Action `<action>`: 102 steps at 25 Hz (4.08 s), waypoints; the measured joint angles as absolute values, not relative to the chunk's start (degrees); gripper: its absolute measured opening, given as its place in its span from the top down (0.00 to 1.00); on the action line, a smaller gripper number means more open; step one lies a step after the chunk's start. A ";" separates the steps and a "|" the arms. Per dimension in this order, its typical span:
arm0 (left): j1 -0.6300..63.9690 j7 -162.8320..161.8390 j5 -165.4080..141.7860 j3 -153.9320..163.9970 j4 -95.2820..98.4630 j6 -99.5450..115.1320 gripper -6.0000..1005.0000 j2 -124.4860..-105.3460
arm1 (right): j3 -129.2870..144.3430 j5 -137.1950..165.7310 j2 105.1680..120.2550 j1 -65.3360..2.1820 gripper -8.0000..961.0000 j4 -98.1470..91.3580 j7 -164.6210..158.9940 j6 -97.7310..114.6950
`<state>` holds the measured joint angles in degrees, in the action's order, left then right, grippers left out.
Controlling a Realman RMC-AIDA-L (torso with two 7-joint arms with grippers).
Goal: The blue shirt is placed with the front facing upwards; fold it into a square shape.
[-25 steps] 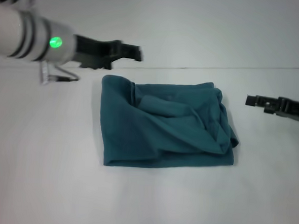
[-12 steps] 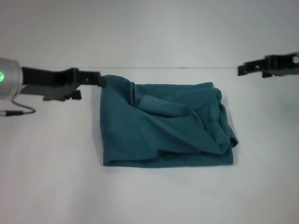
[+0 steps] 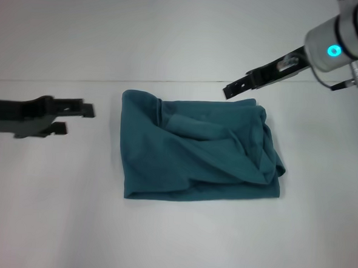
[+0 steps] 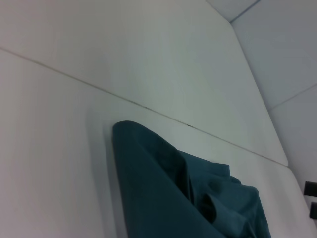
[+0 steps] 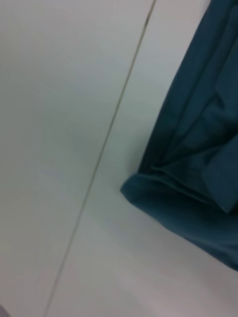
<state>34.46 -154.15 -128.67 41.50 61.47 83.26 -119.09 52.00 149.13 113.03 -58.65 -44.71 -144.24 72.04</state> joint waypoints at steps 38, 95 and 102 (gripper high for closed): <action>29.44 -134.98 -124.21 28.10 53.26 98.87 0.12 -115.26 | 59.83 155.77 118.61 -59.70 0.12 -38.58 -152.21 58.75; 30.23 -135.80 -124.01 28.03 52.48 95.36 0.12 -116.19 | 62.59 152.26 119.73 -62.15 0.13 -32.58 -146.48 52.08; 30.62 -135.79 -124.01 28.04 51.87 95.03 0.12 -116.24 | 68.58 152.13 120.13 -62.34 0.14 -29.64 -146.44 46.70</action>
<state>30.62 -135.79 -124.01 28.04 51.87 95.03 -116.24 68.58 152.13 120.13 -62.34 -29.64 -146.44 46.70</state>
